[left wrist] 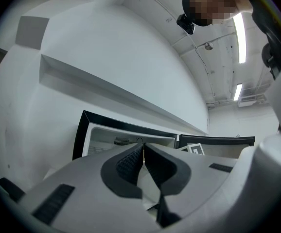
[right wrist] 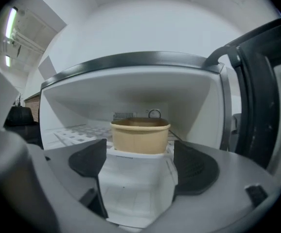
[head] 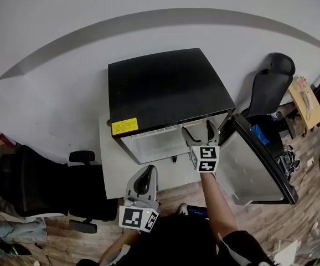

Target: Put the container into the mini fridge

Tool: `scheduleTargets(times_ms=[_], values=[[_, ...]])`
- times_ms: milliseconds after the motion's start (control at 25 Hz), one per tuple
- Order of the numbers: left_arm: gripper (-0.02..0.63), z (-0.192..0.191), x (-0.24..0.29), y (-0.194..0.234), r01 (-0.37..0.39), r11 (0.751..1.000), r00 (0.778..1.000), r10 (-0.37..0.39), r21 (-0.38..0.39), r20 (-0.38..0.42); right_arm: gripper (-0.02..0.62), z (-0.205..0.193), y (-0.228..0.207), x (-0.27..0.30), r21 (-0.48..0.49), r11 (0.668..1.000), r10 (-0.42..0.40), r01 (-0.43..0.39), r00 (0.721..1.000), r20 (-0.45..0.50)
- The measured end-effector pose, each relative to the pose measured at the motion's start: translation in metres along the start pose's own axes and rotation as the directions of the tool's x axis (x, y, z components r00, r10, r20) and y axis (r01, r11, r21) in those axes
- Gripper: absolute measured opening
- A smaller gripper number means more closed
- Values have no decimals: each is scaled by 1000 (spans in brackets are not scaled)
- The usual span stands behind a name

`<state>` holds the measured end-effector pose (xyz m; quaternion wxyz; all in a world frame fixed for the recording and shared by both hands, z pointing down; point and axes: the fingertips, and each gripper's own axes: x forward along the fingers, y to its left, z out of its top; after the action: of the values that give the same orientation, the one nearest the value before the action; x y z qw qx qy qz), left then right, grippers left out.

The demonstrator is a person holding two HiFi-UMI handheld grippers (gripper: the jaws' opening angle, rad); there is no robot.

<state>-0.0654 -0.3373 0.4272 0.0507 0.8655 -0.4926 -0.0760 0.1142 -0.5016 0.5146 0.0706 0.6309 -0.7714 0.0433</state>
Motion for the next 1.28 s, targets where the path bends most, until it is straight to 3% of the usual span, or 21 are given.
scheduleTargets(times_ms=[280, 400, 440, 520, 560, 920, 1280], values=[[15, -5, 0, -4, 26, 1000, 1000, -26, -9, -6, 440, -10, 21, -50, 30, 998, 54, -53, 998, -36], [15, -7, -1, -6, 36, 999, 999, -36, -10, -7, 405, -8, 32, -76, 29, 998, 58, -57, 998, -28], [15, -8, -1, -7, 39, 999, 999, -39, -11, -9, 361, -6, 34, -85, 36, 998, 50, -50, 999, -17], [15, -9, -1, -7, 42, 999, 999, -43, -13, -12, 155, -1, 39, -101, 56, 998, 36, -36, 999, 10], [15, -10, -1, -8, 44, 999, 999, -44, -13, -12, 138, 2, 42, -109, 65, 997, 33, -34, 999, 19], [15, -17, -6, -11, 47, 999, 998, -48, -3, -28, 64, 24, 65, -168, 148, 987, 42, -56, 995, 93], [15, -19, -10, -12, 54, 999, 998, -54, -5, -34, 23, 23, 75, -185, 152, 986, 49, -64, 994, 97]])
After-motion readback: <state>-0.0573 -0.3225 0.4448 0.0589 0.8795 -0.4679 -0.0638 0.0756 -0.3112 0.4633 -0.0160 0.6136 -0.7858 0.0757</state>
